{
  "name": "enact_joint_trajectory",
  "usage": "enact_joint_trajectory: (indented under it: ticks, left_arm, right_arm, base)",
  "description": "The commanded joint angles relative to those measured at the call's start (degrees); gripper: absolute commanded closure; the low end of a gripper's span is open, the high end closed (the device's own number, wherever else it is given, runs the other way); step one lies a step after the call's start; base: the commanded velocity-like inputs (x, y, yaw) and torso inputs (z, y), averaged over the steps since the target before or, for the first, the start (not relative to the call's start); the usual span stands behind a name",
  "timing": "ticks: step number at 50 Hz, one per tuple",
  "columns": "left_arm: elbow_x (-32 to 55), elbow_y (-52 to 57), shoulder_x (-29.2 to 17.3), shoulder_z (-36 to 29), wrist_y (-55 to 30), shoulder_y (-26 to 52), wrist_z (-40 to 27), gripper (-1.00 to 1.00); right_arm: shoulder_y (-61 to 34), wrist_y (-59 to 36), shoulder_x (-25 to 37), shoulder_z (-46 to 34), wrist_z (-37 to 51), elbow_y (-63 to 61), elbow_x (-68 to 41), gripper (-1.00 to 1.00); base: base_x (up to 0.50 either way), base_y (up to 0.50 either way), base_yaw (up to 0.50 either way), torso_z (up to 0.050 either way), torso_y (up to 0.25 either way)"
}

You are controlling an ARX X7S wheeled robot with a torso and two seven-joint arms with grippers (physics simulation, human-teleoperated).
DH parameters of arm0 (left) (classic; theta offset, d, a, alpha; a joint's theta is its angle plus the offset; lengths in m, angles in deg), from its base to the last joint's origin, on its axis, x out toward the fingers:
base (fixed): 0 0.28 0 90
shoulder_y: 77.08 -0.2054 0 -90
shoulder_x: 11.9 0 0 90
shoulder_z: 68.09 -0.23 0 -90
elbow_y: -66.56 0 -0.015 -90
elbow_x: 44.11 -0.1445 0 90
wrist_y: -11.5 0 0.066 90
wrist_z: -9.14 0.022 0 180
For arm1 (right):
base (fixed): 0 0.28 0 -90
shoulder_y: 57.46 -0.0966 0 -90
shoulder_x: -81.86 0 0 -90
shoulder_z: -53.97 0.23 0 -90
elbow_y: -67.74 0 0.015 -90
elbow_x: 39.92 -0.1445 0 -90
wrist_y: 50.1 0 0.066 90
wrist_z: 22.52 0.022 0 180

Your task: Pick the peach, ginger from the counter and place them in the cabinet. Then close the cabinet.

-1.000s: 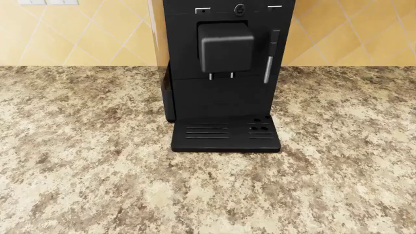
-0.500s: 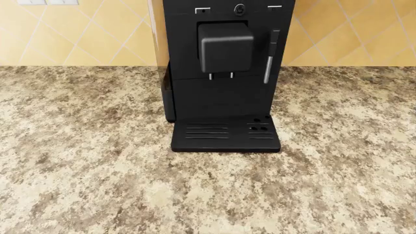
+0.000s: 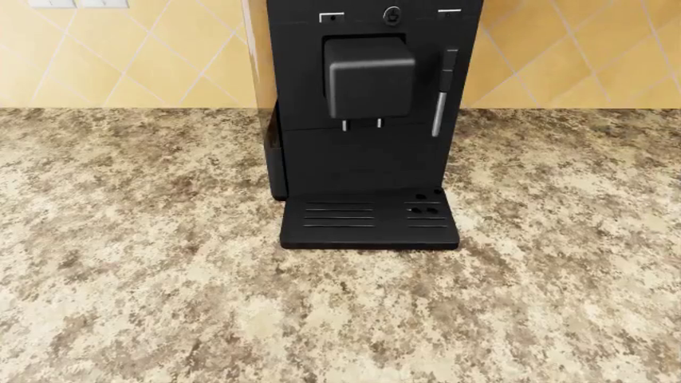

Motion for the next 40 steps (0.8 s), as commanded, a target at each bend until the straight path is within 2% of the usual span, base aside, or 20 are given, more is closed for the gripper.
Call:
enact_joint_trajectory:
  ticks: [1, 9, 18, 40]
  left_arm:
    - [-0.61, -0.29, 0.31, -0.85, 0.14, -0.22, 0.17, -1.0]
    - [2.24, 1.07, -0.41, 0.69, 0.18, -1.35, -1.31, -1.0]
    - [7.48, 4.42, -1.66, 3.08, 0.33, -3.17, -4.37, -1.0]
    - [8.3, 7.14, -2.13, 3.81, 1.0, -6.96, -4.58, -1.0]
  right_arm:
    - [0.53, 1.4, -0.04, 11.97, -23.54, -15.31, -2.8, -1.0]
    - [0.63, -1.92, 1.55, 14.13, -18.12, -21.22, -4.87, -1.0]
    - [3.05, -7.21, 6.66, 17.13, -9.37, -30.92, -10.95, -1.0]
    - [6.91, -14.61, 18.95, 19.85, 3.63, -38.9, -17.44, -1.0]
  base:
    - [0.0, 0.0, 0.0, 0.0, 0.0]
    - [0.0, 0.0, 0.0, 0.0, 0.0]
    - [0.0, 0.0, 0.0, 0.0, 0.0]
    - [0.0, 0.0, 0.0, 0.0, 0.0]
